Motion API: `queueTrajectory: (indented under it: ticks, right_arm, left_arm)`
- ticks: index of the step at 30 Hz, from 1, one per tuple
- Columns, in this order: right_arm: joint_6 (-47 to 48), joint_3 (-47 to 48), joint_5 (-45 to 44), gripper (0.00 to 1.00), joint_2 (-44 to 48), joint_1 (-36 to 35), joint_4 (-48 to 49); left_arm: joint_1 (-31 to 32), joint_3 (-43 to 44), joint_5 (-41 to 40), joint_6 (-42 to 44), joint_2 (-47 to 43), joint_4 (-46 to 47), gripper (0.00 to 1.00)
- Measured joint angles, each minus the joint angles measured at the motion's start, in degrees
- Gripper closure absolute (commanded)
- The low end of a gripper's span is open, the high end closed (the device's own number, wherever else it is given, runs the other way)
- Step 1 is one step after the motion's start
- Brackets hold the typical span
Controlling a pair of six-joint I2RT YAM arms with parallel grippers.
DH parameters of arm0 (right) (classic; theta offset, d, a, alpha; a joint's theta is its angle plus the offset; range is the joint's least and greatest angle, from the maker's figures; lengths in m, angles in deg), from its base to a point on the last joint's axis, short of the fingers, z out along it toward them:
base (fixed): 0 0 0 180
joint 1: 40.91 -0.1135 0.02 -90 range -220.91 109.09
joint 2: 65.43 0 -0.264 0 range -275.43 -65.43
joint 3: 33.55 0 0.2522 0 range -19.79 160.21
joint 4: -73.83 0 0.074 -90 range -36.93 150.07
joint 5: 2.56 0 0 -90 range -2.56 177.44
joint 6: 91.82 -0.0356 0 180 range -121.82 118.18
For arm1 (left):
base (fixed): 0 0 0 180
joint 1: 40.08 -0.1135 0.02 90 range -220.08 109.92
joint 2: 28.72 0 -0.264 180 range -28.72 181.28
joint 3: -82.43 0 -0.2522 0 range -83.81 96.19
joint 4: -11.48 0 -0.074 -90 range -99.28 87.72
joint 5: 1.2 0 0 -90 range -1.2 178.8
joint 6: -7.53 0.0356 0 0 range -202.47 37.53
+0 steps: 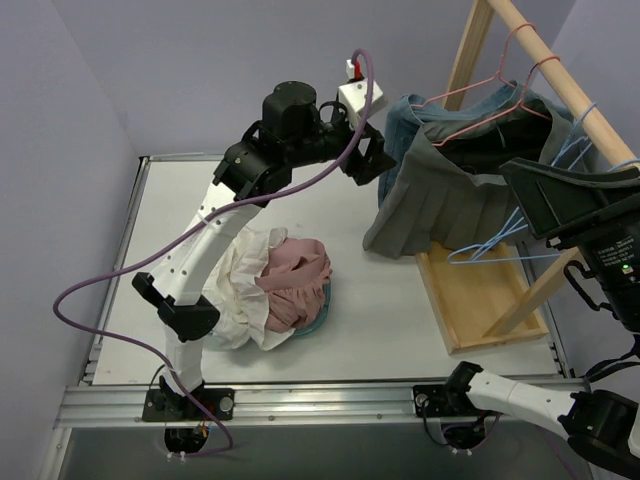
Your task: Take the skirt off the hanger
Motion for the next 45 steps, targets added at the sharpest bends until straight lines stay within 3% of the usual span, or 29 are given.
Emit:
queueTrajectory:
  ticks: [9, 24, 30, 33, 35, 45]
  right_arm:
    - [-0.92, -2.38, 0.02, 0.39, 0.00, 0.00, -0.81]
    - [-2.36, -3.74, 0.07, 0.42, 1.29, 0.02, -0.66]
    - [-2.89, -4.17, 0.57, 0.44, 1.16, 0.07, -0.35]
    - [-2.99, -4.17, 0.96, 0.48, 1.16, 0.11, -0.26]
    - [-3.15, -4.17, 1.05, 0.48, 1.16, 0.13, -0.26]
    - [-3.32, -4.17, 1.22, 0.50, 1.16, 0.46, -0.28]
  left_arm:
    - [1.11, 0.04, 9.73, 5.57, 6.56, 5.53, 0.21]
    - [0.57, 0.63, 11.30, 5.57, 11.98, 11.96, 0.14]
    - [0.07, 3.98, 11.58, 4.02, 17.35, 15.54, 0.16]
    - [-0.28, 4.44, 12.46, 2.08, 19.56, 17.66, 0.29]
    - [-0.63, 4.50, 13.86, 0.11, 20.83, 19.21, 0.31]
    - [-1.14, -0.96, 16.68, -5.64, 21.51, 27.65, 0.23]
